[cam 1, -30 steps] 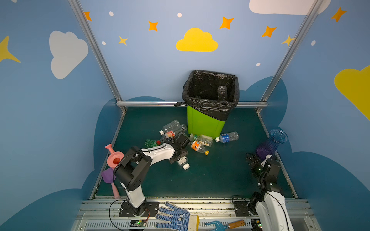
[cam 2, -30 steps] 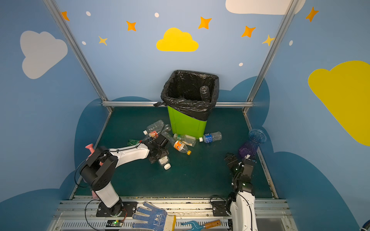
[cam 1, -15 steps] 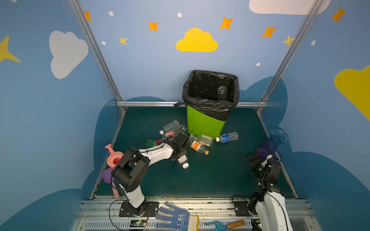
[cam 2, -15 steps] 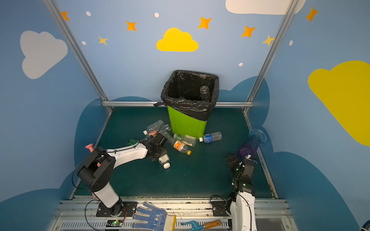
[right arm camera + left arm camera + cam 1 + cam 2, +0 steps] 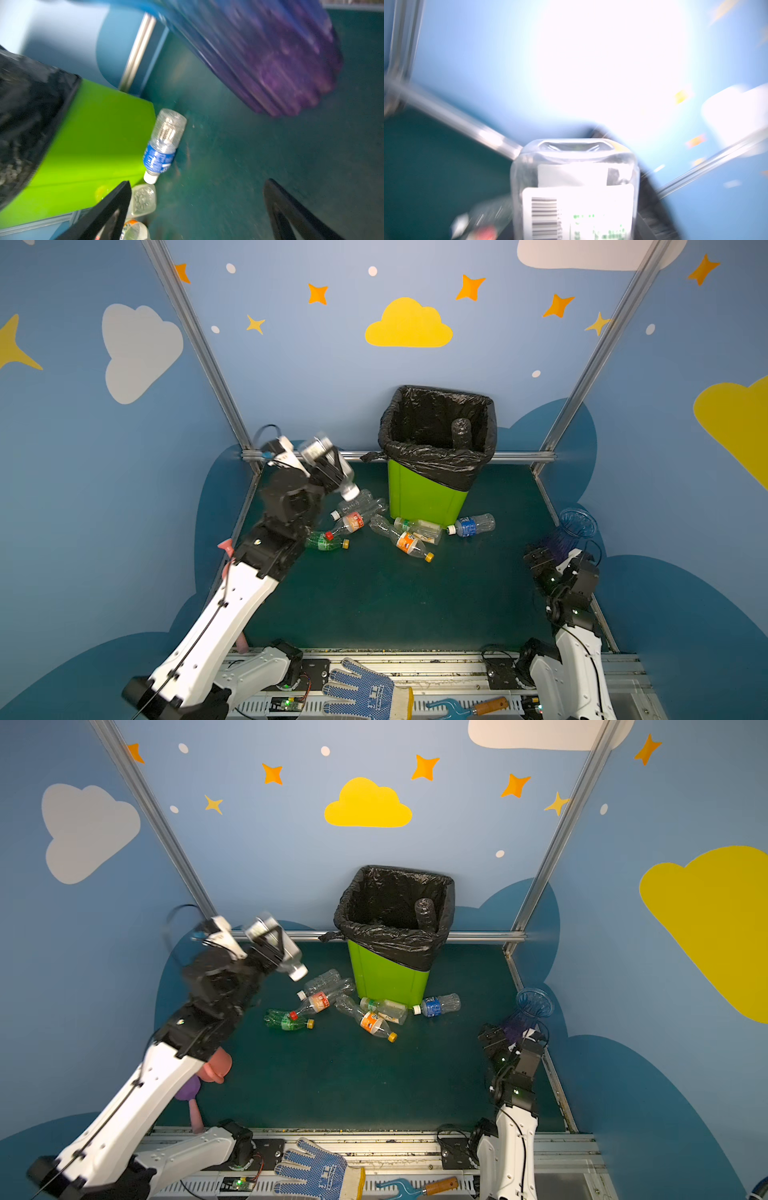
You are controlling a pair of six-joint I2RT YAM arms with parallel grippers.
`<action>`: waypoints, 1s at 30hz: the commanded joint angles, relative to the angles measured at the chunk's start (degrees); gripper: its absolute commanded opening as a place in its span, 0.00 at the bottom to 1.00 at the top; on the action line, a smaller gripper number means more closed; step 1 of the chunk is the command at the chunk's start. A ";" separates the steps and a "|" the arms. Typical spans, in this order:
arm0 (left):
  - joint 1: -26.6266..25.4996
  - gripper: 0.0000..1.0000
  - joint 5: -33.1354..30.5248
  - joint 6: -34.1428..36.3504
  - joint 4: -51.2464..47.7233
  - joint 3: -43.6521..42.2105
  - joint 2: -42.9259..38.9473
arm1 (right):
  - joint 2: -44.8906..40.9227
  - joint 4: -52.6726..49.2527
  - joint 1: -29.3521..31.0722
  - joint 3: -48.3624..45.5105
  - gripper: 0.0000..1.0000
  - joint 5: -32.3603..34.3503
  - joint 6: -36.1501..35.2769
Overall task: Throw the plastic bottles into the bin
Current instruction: 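Lift the square bottle with the left gripper and drop it into the bin, then lower the left gripper toward the pile while the right gripper reaches the water bottle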
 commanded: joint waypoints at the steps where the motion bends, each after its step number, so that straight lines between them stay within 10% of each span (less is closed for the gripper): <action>1: 0.09 0.54 3.01 9.80 9.94 3.14 3.08 | -0.64 1.09 -0.76 0.94 0.98 -1.81 1.05; 6: -0.04 0.55 12.24 6.90 9.11 20.20 21.34 | 0.80 4.03 -0.63 0.56 0.98 -6.22 2.30; 9: -1.31 0.57 19.70 3.35 -2.32 45.22 41.18 | 4.25 3.48 -0.41 2.61 0.98 -10.52 1.35; 13: -5.14 0.99 20.55 4.23 -23.43 83.66 62.98 | 5.06 -3.66 -0.63 7.44 0.98 -11.40 -3.12; 16: -7.86 1.00 17.77 9.46 -30.55 101.68 70.46 | 1.98 -3.83 -0.72 6.71 0.98 -8.68 -2.62; 22: -11.47 1.00 13.28 17.46 -26.74 80.05 55.46 | 1.68 -1.51 -0.49 4.01 0.98 -8.57 -0.02; 30: -11.36 1.00 2.02 16.62 18.18 10.06 21.95 | 9.72 5.56 0.42 2.63 0.98 -13.01 3.09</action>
